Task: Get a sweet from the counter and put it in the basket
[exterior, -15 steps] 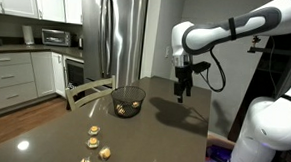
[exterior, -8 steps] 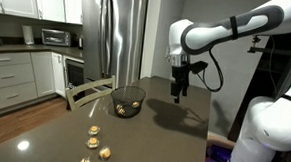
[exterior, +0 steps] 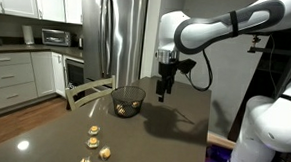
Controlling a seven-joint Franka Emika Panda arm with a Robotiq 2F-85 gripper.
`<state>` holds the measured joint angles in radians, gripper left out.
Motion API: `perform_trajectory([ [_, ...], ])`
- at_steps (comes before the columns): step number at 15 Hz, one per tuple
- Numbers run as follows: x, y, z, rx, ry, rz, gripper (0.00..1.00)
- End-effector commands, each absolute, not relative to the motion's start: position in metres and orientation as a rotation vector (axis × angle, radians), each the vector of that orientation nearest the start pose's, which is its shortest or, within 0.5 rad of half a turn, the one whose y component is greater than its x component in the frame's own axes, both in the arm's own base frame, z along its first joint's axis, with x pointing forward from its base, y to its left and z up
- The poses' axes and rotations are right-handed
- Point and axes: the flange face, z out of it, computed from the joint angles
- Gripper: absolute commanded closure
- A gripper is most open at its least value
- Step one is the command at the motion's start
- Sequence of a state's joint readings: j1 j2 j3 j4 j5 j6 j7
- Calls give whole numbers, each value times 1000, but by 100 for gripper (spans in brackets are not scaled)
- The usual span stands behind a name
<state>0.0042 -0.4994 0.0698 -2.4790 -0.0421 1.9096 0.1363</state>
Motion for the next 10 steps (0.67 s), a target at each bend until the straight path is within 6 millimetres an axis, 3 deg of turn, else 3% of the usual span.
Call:
perform_trajectory([
  [1,412,49,464,-3187,24,15,0],
  [5,430,81,466,-3116,-74,-70,0],
  [10,439,129,459,-3037,-222,-88,0],
])
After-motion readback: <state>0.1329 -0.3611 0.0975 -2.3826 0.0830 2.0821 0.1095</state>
